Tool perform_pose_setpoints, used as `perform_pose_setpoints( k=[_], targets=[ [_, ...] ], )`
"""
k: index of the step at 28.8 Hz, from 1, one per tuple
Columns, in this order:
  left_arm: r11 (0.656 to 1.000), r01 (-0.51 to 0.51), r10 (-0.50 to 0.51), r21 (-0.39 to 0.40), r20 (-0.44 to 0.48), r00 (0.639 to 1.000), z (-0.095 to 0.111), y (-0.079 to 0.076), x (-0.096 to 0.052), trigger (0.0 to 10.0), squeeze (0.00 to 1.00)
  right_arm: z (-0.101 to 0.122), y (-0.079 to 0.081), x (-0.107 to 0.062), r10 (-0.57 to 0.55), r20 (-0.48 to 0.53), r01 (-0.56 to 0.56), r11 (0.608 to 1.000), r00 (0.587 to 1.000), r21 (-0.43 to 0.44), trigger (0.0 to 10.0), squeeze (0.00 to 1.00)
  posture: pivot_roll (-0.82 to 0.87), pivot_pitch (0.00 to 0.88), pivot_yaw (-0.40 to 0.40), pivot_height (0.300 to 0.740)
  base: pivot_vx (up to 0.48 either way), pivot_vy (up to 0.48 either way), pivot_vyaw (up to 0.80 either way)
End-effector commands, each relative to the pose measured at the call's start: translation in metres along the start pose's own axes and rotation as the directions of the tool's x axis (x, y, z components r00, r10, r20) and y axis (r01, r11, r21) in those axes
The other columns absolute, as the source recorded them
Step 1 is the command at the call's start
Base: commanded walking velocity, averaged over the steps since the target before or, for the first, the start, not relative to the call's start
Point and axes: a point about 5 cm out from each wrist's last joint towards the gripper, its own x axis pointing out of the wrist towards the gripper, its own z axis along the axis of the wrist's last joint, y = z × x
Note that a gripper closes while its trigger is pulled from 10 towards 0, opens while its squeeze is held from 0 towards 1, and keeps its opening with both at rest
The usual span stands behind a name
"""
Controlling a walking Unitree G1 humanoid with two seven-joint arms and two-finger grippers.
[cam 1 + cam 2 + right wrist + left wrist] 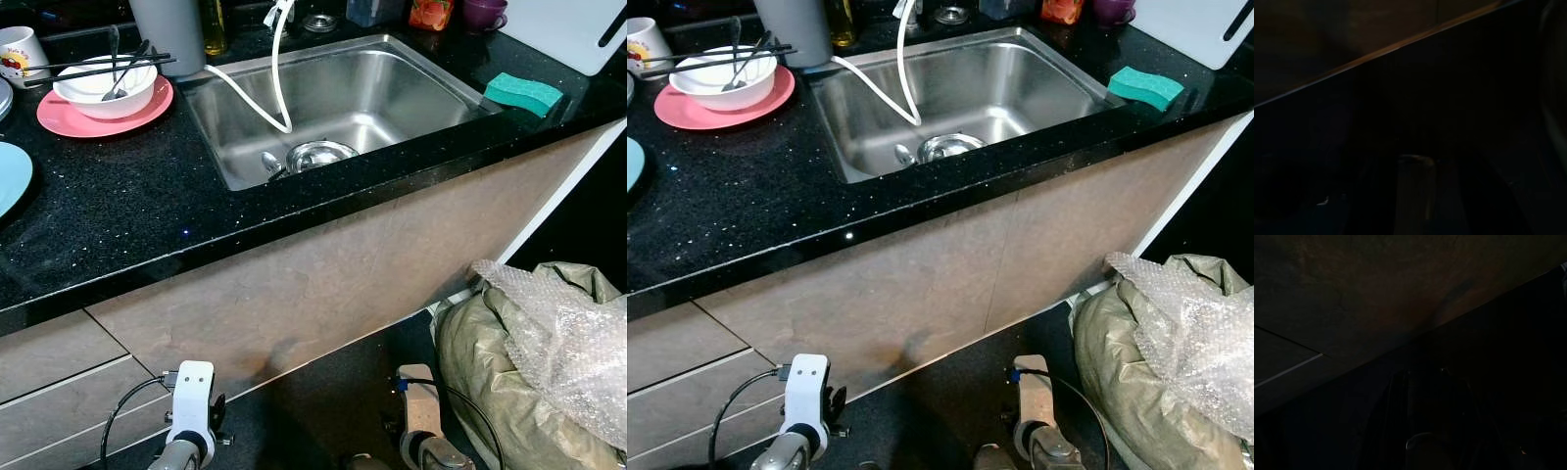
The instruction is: Kitchen organization
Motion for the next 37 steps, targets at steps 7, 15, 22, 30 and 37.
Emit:
perform_pose_setpoints(
  k=[7, 15, 22, 30, 37],
  targets=[
    [0.999, 0.038, -0.036, 0.032, -0.047, 0.998, -0.005, -0.002, -0.002, 10.0, 0.00, -0.008, 0.005, -0.001, 0.027, -0.038, -0.025, 0.999, 0.999, 0.039, 10.0, 0.00, 0.01, 0.145, -0.009, 0.740, 0.000, 0.000, 0.00],
    [0.997, 0.061, -0.059, 0.037, -0.041, 0.997, -0.006, -0.007, -0.002, 10.0, 0.00, -0.003, 0.007, 0.001, 0.027, -0.015, -0.027, 0.999, 1.000, 0.020, 10.0, 0.00, 0.01, 0.146, -0.007, 0.740, 0.000, 0.000, 0.00],
    [0.996, 0.002, -0.001, 0.084, -0.012, 1.000, -0.004, 0.001, -0.002, 10.0, 0.00, 0.005, 0.005, 0.002, -0.004, 0.026, 0.004, 1.000, 1.000, -0.029, 10.0, 0.00, 0.01, 0.144, -0.005, 0.740, 0.000, 0.000, 0.00],
    [0.999, 0.006, -0.005, 0.049, -0.017, 1.000, -0.004, 0.001, -0.001, 10.0, 0.00, 0.007, 0.004, 0.001, 0.001, 0.062, -0.001, 1.000, 0.998, -0.001, 10.0, 0.00, 0.01, 0.144, -0.007, 0.740, 0.000, 0.000, 0.00],
    [0.999, -0.001, 0.002, 0.049, -0.011, 1.000, -0.004, 0.000, -0.002, 10.0, 0.00, 0.006, 0.005, 0.000, 0.034, 0.066, -0.034, 0.999, 0.997, 0.000, 10.0, 0.00, 0.01, 0.135, -0.006, 0.740, 0.000, 0.000, 0.00]
  ],
)
